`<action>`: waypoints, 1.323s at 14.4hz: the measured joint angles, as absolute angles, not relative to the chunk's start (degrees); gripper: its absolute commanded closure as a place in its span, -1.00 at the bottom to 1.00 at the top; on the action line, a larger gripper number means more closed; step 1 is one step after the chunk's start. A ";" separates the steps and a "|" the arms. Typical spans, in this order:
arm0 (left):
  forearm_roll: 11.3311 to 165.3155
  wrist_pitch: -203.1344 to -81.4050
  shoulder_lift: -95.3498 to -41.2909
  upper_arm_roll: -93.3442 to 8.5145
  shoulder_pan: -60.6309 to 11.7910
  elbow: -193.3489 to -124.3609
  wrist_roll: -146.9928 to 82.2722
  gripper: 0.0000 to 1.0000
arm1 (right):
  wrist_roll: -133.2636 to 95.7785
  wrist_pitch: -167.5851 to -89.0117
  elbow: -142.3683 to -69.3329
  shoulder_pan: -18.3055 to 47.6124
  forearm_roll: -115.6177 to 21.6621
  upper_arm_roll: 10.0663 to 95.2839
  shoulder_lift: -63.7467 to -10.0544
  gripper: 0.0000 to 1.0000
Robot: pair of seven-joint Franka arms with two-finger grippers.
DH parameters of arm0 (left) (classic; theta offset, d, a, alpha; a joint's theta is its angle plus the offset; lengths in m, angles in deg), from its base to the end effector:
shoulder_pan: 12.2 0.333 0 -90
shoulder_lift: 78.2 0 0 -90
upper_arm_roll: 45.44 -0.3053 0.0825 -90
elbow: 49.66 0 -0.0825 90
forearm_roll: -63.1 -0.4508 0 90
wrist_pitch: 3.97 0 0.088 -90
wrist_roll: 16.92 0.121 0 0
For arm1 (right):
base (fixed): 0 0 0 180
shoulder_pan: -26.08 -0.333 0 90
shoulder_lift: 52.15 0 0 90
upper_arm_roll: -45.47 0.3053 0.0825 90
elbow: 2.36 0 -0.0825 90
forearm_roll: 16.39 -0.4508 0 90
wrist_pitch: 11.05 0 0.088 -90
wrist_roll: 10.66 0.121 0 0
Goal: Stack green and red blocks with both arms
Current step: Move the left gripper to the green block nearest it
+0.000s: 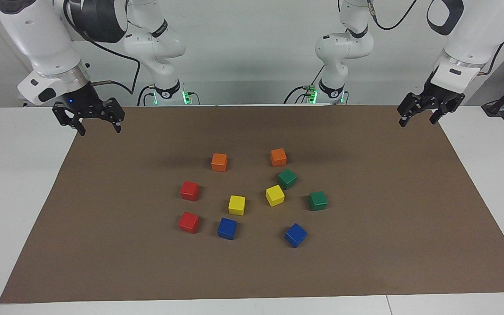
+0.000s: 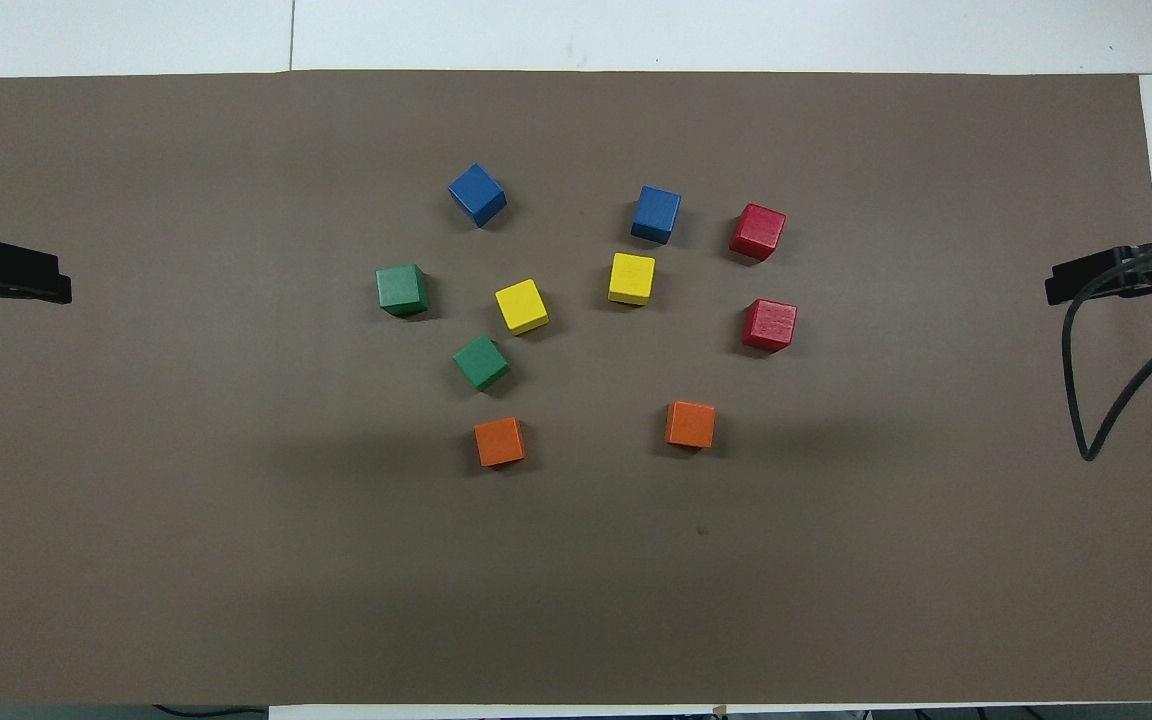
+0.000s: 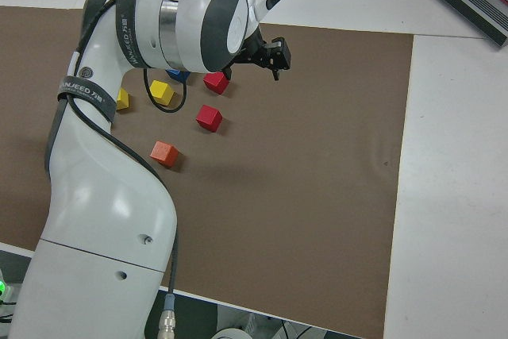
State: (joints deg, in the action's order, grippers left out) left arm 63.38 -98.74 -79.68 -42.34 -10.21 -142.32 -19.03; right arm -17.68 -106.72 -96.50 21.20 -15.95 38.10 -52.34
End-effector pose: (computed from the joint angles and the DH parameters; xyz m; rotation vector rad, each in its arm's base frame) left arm 0.6223 -0.0130 0.5983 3.1347 0.0277 0.0980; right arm 0.6279 -0.0283 0.5715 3.1291 0.1248 0.0459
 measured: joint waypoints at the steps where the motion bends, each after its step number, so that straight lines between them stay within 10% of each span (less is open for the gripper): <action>1: 63.38 -98.75 -79.68 -42.33 -10.21 -142.35 -19.03 -1.00 | -17.68 -106.72 -96.51 21.20 -15.95 38.10 -52.34 -1.00; 11: 64.26 -103.20 -78.66 -40.73 -12.23 -144.29 -30.73 -1.00 | -17.68 -106.65 -96.52 21.20 -15.95 38.10 -52.35 -1.00; 19: 62.35 -125.05 -66.60 -40.20 -22.45 -152.93 -51.95 -1.00 | -17.52 -106.05 -96.68 20.97 -15.99 38.23 -52.44 -1.00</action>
State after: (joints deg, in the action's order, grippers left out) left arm 62.35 -125.05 -66.60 -40.20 -22.45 -152.93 -51.95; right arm -17.52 -106.05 -96.68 20.97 -15.99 38.23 -52.44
